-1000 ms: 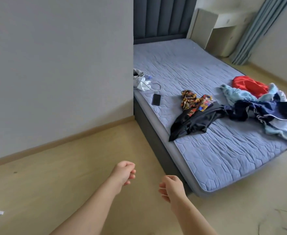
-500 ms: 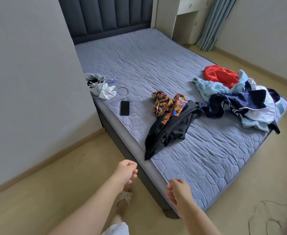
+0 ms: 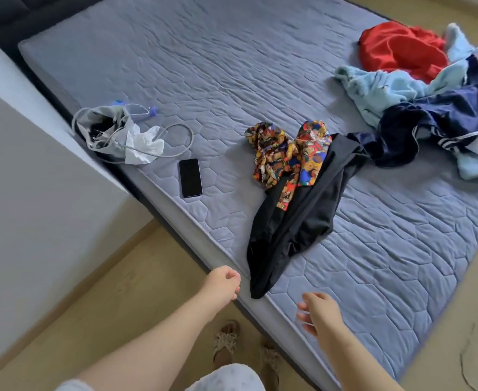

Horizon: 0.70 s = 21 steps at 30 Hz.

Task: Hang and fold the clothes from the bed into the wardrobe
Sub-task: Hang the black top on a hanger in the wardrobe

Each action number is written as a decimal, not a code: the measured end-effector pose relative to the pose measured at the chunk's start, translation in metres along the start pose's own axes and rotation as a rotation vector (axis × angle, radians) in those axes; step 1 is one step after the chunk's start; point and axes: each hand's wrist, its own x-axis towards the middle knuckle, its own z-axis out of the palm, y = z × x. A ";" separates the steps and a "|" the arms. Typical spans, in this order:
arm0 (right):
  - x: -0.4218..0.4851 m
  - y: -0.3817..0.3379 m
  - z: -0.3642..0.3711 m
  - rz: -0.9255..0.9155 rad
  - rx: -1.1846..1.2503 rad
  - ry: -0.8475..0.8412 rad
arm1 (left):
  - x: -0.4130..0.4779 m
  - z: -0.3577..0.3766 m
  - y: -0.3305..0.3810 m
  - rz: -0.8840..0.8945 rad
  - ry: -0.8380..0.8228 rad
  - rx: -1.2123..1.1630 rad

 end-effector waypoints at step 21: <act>0.175 0.020 0.003 0.063 0.165 -0.094 | 0.198 0.139 0.006 0.287 0.029 0.455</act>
